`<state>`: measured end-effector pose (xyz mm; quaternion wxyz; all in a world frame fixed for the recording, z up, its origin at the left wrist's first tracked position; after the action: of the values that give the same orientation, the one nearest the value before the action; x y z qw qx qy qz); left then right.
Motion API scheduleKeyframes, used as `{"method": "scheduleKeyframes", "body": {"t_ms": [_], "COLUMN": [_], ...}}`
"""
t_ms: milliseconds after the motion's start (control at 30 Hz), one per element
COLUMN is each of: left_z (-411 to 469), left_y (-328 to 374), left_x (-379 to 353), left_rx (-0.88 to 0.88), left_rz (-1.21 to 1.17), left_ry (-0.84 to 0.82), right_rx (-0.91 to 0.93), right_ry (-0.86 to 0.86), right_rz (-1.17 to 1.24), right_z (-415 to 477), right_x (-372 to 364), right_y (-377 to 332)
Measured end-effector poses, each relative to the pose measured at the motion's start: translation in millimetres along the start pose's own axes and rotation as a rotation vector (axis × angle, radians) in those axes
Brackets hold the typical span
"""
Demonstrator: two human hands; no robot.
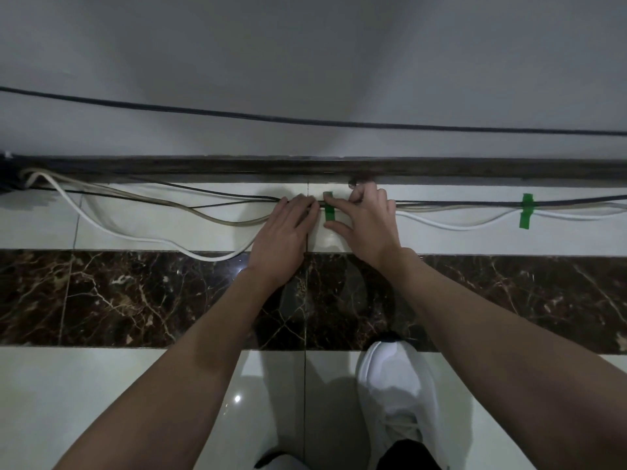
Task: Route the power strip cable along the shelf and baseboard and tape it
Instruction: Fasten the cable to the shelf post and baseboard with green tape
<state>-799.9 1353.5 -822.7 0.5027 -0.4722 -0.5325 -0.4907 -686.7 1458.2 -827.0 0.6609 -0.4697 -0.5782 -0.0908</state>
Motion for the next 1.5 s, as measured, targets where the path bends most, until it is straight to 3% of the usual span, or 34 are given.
{"method": "scheduleKeyframes", "body": {"t_ms": [200, 400, 633, 700, 833, 1033, 1300, 1500], "left_z": [0.4, 0.4, 0.8, 0.8, -19.8, -82.4, -221.8, -348.0], "left_y": [-2.1, -2.8, -4.3, -9.7, -11.2, 45.3, 153.7, 242.4], "left_x": [1.3, -1.8, 12.8, 46.1, 159.6, 413.1, 764.6, 910.2], "left_rx": [-0.006, 0.002, 0.063, 0.158, 0.466, 0.605, 0.408, 0.22], "left_rz": [0.001, -0.014, -0.198, -0.343, -0.613, -0.88, -0.876, -0.742], "left_ry": [-0.081, -0.091, -0.057, -0.06, -0.06, 0.006, 0.074, 0.122], "right_rx": [-0.015, -0.006, 0.003, -0.091, -0.342, -0.359, -0.304, -0.247], "right_ry": [0.126, 0.152, 0.015, -0.053, 0.108, 0.4, 0.544, 0.575], "right_rz": [0.178, 0.124, -0.059, 0.09, 0.511, 0.761, 0.873, 0.832], "right_z": [6.4, 5.3, -5.5, -14.5, -44.5, -159.1, -387.8, -573.0], "right_x": [3.3, -1.7, 4.5, 25.1, 128.5, 336.1, 622.6, 732.6], "right_y": [1.2, -1.2, -16.1, -23.4, -70.4, -203.7, -402.7, -482.3]}}
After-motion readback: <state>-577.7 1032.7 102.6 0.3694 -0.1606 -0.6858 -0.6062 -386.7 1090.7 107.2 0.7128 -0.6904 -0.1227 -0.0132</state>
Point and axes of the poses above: each hand's wrist, its own z-axis towards the middle knuckle, its own x-axis out of the back of the hand, y = z × x, the point moved 6 cm from there along z, towards the middle knuckle, and after that the axes turned 12 degrees about z, right-handed, at the moved point
